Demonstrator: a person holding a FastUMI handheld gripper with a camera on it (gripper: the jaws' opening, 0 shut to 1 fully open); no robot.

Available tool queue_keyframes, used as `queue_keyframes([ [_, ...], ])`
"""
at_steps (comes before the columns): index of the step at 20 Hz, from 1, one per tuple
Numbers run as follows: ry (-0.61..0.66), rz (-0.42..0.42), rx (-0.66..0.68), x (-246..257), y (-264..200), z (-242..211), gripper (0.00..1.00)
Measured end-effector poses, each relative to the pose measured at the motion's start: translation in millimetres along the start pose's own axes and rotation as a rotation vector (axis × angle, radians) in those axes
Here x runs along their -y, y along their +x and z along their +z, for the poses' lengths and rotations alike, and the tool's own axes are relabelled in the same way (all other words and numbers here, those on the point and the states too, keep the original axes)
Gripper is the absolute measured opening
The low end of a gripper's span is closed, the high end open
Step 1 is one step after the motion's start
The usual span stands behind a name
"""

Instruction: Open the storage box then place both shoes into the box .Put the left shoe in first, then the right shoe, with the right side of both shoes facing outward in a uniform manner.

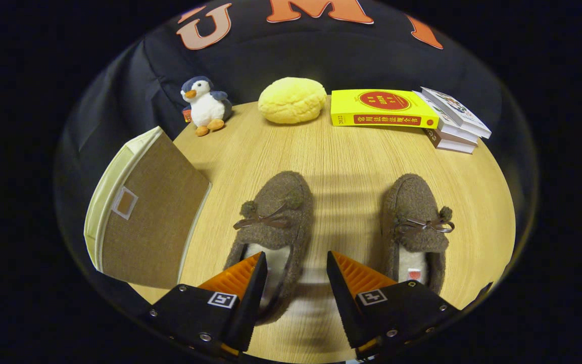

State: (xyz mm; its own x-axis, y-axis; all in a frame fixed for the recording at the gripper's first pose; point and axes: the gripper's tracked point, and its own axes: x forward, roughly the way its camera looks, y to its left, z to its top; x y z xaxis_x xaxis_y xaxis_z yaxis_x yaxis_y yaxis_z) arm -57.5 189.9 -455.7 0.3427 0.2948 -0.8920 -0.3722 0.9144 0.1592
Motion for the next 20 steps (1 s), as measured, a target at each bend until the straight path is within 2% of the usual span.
queue_keyframes([
  [2,-0.009,-0.016,0.007,2,12,1,0.68],
  [6,0.019,-0.013,0.023,-1,34,4,0.53],
  [10,0.089,-0.003,0.022,-7,45,3,0.34],
  [13,0.150,-0.039,0.012,-1,41,8,0.09],
  [15,0.189,-0.043,0.006,-5,29,12,0.04],
  [20,0.259,-0.001,0.069,-37,-20,52,0.04],
])
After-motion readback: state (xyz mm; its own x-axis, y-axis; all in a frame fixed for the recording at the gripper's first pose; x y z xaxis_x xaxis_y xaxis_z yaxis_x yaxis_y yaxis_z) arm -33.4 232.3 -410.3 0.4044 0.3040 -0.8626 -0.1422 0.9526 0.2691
